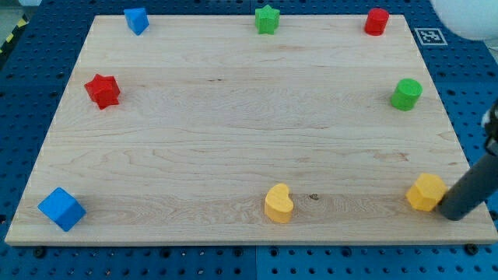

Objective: Move the yellow hexagon vertically below the green star

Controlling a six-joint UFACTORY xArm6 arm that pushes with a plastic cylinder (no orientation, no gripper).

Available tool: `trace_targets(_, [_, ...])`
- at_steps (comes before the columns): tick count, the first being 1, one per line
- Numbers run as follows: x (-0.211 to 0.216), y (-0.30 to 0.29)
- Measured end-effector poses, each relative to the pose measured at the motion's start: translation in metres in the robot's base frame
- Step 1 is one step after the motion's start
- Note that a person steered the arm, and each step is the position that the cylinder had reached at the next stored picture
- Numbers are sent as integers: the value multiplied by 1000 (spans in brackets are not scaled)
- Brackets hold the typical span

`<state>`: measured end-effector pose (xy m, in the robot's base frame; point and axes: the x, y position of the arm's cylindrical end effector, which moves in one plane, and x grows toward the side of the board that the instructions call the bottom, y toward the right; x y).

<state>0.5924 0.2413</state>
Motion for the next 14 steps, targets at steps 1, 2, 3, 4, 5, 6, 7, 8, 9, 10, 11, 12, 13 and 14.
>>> trace_targets(1, [-9,-10])
trace_targets(2, [-23,-11])
trace_targets(3, [-33,-21])
trace_targets(4, [-33,-48])
trace_targets(5, [-35,-70])
trace_targets(6, [-47,-90])
trace_targets(7, [-60,-109])
trace_targets(8, [-84,-123])
trace_targets(9, [-123,-139])
trace_targets(10, [-146,-153])
trace_targets(11, [-151,-157])
trace_targets(12, [-144,-115])
trace_targets(13, [-162,-66])
trace_targets(14, [-197,-70])
